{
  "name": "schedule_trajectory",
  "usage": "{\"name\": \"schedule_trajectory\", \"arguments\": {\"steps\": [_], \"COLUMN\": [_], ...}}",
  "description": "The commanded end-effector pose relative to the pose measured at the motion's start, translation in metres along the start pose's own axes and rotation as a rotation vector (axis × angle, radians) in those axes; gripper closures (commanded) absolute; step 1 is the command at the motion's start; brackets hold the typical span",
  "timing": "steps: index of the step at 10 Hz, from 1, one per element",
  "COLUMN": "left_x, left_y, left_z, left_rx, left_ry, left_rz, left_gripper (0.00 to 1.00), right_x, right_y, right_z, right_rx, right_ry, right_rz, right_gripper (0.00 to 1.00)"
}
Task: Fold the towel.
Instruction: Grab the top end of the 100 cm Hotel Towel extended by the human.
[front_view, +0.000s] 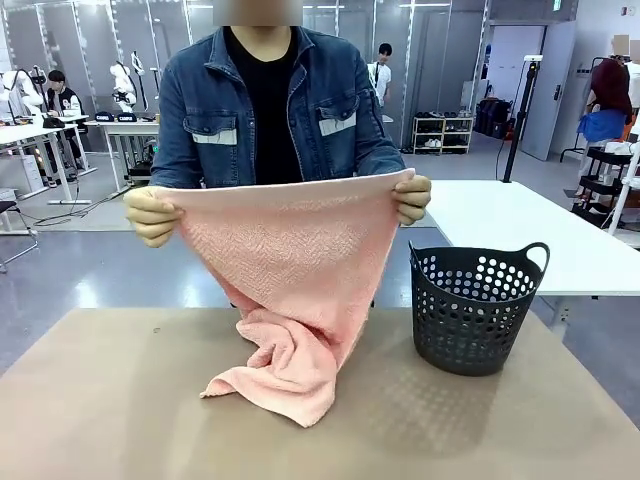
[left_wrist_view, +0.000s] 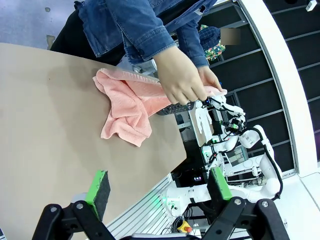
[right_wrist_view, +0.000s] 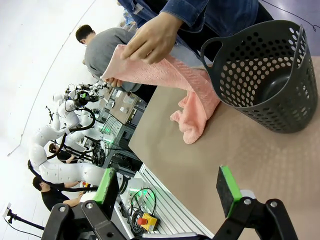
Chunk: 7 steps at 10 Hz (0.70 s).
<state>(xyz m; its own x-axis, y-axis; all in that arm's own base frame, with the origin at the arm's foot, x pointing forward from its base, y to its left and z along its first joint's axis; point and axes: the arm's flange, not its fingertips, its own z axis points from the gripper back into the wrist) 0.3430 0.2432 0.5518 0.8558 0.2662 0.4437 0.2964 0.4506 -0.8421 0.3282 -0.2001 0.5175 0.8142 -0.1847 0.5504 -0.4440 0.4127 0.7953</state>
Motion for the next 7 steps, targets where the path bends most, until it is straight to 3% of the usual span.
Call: {"name": "schedule_trajectory", "arguments": {"steps": [1,7], "left_x": [0.0008,0.0008], "left_y": [-0.0001,-0.0001], "left_z": [0.0005,0.0005], "left_rx": [-0.021,-0.021], "left_ry": [-0.003,-0.003], "left_rz": [-0.009,-0.009], "left_gripper": [0.00,0.00], "right_x": [0.0014,0.0014], "right_y": [-0.0008,-0.0008], "right_z": [0.0008,0.0008], "right_rx": [0.012,0.012], "right_ry": [-0.007,-0.007], "right_rz": [0.020,0.020], "right_gripper": [0.00,0.00]}}
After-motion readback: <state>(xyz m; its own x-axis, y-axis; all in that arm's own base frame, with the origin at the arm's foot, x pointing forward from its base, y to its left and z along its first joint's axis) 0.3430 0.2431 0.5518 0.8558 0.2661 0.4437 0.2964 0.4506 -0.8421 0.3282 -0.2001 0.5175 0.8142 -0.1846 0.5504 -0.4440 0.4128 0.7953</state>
